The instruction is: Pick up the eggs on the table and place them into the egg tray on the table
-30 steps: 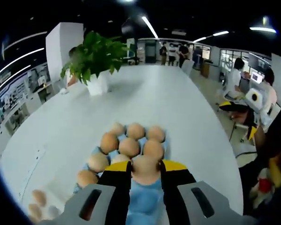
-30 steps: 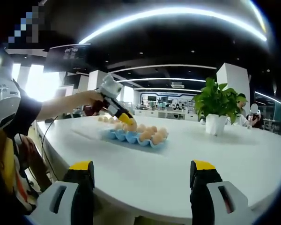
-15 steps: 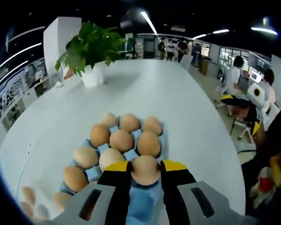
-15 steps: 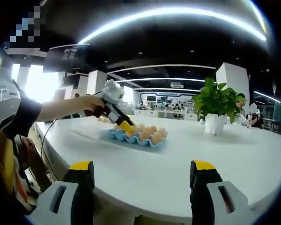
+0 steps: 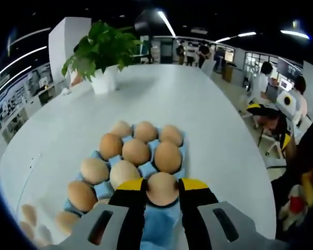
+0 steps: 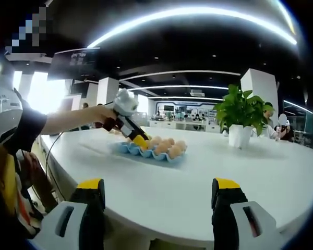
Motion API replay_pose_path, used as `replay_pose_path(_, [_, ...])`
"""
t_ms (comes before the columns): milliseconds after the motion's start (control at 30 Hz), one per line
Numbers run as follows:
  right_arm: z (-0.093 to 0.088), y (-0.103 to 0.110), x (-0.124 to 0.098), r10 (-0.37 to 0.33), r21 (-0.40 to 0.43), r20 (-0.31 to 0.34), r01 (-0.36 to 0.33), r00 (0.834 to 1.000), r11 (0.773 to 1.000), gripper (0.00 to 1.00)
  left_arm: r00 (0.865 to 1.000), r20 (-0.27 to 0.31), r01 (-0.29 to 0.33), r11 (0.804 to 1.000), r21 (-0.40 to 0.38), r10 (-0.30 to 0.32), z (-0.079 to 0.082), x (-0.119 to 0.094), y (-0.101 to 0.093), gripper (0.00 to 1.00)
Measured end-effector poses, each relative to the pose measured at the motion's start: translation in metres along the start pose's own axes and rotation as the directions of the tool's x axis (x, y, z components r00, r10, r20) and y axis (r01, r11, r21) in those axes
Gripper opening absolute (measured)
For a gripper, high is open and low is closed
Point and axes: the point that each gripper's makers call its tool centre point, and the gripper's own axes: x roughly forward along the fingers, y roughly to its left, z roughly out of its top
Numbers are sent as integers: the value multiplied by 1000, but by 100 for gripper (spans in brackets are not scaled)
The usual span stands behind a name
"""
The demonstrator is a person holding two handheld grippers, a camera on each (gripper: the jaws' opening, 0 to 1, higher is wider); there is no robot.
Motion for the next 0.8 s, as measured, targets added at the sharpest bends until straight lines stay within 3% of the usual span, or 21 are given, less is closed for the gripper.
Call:
replay_pose_path(567, [-1,1,-1,-1,-1,-3,1,1000,1000,88,1000,3,-5,1000,1,5,-1,0,-1,25])
replay_pose_path(800, [0,1,-1,-1,-2,-4,1,1000,1000,88,1000,-10,-12,999,46,13,-3,-1,-3,25])
